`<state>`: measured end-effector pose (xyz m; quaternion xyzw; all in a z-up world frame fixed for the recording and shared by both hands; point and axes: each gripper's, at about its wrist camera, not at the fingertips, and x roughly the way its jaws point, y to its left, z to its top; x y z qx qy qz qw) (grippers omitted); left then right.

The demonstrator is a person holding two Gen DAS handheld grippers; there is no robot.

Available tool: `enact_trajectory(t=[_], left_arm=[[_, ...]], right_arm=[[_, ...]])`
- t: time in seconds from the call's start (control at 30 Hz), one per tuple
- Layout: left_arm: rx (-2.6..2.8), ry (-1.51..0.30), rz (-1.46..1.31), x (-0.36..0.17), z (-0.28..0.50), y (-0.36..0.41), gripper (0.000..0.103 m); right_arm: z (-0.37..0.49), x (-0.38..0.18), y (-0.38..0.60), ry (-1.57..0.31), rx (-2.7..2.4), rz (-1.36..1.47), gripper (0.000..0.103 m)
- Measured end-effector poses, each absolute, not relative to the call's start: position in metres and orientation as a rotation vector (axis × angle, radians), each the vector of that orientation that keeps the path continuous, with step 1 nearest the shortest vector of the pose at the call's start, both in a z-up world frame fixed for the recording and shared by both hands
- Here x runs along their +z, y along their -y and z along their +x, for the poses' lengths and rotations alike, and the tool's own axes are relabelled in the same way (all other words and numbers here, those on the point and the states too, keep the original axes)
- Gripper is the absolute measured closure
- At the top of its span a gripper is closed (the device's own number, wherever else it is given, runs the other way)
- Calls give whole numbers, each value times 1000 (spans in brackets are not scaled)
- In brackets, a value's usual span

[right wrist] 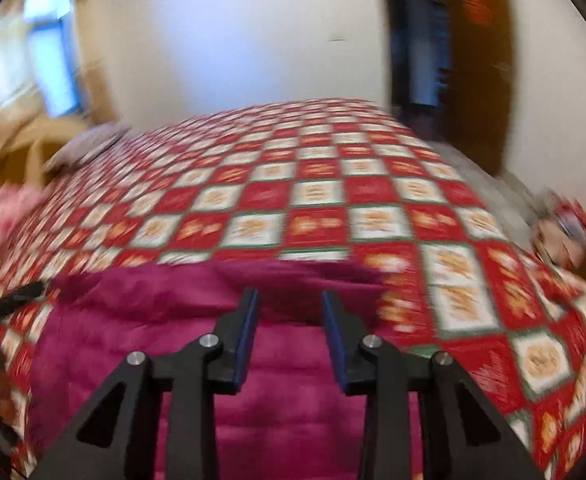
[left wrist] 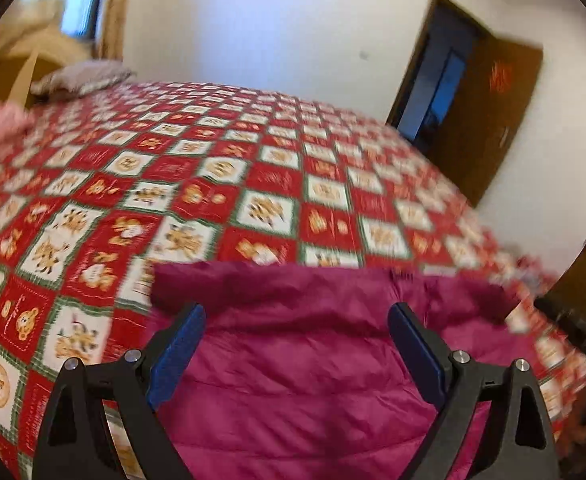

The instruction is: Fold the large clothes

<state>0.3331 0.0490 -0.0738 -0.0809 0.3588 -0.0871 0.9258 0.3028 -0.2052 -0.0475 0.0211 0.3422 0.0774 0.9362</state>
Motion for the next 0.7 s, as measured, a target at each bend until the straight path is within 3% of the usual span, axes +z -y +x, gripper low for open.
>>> enact_trajectory(t=[0.07,0.1,0.2,0.27,0.43,0.7], left_arm=[[-157,-745,-116,-82,338,-29,10],[-124,-743,-93,-85,345,-21,10],[-52,-720,-44,-94,359,-9,10],[-39,-751,-26,-108,370,-7,10],[-70,-816,-164,-138,382,-19,10],[-73,-824,-120,-154,389,-5,6]], right_arm=[[310,-54,176,-721,191,-8,52],[317,-60,163,-723,193,-41,50],[345,-86,134,-768,177,-131,53],[362,-107,131,-810,140,-152,62],[371,-140,151,-851,120,-67,62],[367,-143,152,-827,60,-64,63]])
